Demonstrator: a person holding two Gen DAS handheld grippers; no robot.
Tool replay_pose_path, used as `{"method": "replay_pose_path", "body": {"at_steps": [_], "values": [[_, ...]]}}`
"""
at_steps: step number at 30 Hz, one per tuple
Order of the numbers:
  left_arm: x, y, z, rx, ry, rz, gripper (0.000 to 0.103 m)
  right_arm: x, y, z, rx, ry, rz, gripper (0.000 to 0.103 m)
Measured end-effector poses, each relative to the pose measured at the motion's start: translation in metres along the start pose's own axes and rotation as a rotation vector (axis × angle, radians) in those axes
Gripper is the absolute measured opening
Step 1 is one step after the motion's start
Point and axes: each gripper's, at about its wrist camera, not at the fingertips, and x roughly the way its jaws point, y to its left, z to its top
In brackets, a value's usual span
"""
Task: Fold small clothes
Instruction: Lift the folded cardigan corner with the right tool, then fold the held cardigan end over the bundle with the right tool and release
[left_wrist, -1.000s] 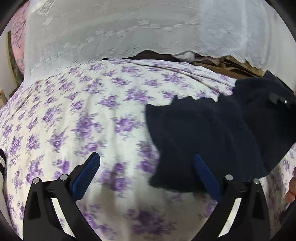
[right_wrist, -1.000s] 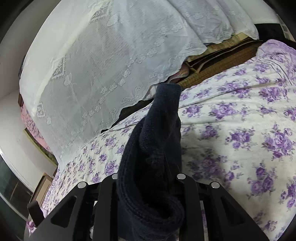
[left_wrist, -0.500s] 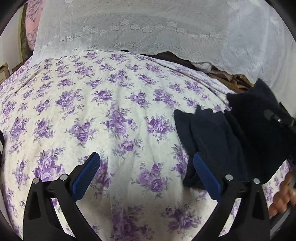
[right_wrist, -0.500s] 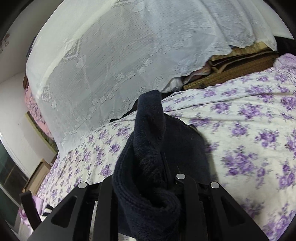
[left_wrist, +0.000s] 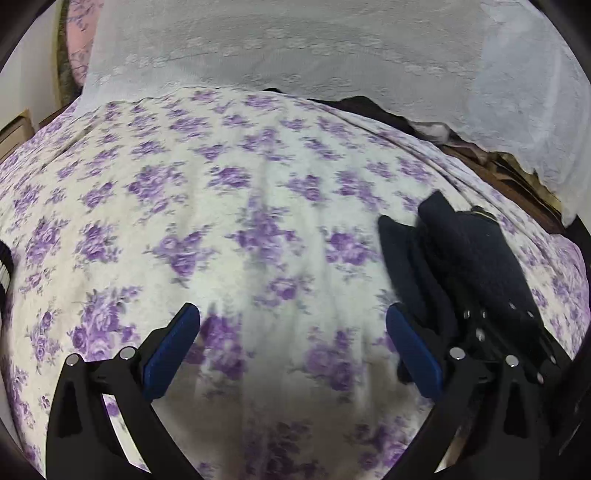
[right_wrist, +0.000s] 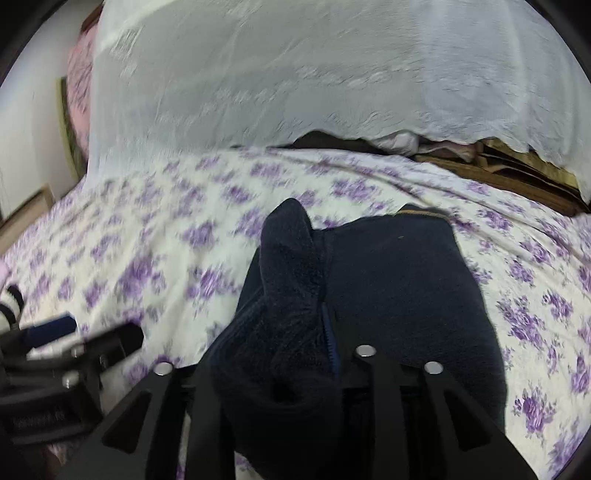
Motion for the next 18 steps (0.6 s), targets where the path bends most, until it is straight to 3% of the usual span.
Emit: {"method": "replay_pose_path", "body": {"at_steps": [1, 3, 6, 10, 12, 14, 15, 17, 18], "values": [[0.002, 0.004, 0.001, -0.017, 0.006, -0.002, 0.098, -0.002, 0.002, 0.0, -0.017, 0.007, 0.009, 0.045], [0.004, 0.015, 0.002, -0.066, 0.023, -0.019, 0.098, -0.008, 0.0, 0.002, -0.019, 0.012, 0.066, 0.054], [0.006, 0.023, 0.002, -0.11, 0.039, -0.047, 0.098, -0.037, -0.012, 0.005, 0.034, -0.033, 0.218, 0.066], [-0.001, 0.015, 0.0, -0.075, 0.008, -0.047, 0.099, -0.088, -0.025, 0.004, -0.043, -0.147, 0.29, 0.069], [-0.011, 0.003, -0.003, -0.025, -0.035, -0.043, 0.099, -0.11, -0.039, 0.002, -0.061, -0.213, 0.273, 0.068], [-0.019, -0.008, -0.005, 0.02, -0.065, -0.049, 0.098, -0.121, -0.057, -0.001, -0.063, -0.239, 0.188, 0.058], [-0.023, -0.017, -0.008, 0.048, -0.076, -0.066, 0.098, -0.121, -0.072, -0.005, -0.045, -0.225, 0.143, 0.042], [-0.031, -0.032, -0.01, 0.078, -0.094, -0.1, 0.098, -0.11, -0.09, -0.006, -0.009, -0.171, 0.098, 0.024], [-0.035, -0.04, -0.011, 0.088, -0.108, -0.116, 0.098, -0.102, -0.1, -0.008, 0.015, -0.14, 0.084, 0.022]]}}
